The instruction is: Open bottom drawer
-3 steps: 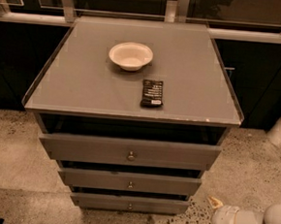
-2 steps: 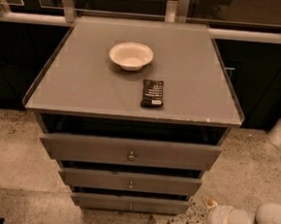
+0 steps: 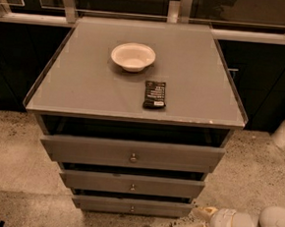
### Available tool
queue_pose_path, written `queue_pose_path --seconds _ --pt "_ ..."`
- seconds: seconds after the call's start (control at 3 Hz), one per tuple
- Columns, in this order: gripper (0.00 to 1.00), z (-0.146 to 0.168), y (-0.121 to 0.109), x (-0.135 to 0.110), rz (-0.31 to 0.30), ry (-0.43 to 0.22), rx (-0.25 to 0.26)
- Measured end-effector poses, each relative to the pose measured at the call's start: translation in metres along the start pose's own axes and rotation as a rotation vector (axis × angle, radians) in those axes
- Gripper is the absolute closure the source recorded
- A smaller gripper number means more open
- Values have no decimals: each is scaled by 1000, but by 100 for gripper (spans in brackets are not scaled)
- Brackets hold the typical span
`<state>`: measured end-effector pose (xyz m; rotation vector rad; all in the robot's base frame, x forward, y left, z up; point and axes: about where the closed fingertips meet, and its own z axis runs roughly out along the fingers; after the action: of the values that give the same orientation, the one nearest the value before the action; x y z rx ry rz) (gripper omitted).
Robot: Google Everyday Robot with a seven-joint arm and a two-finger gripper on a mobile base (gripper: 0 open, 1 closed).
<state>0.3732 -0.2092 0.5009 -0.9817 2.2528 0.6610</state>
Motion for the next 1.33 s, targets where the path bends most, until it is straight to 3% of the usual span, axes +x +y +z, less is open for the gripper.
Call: queue_pose_path --seconds 0.67,1.0,1.33 --pt "89 0 0 0 0 0 0" --pt "100 15 -8 4 -8 -77 31" --pt "100 38 -27 11 -4 -206 102"
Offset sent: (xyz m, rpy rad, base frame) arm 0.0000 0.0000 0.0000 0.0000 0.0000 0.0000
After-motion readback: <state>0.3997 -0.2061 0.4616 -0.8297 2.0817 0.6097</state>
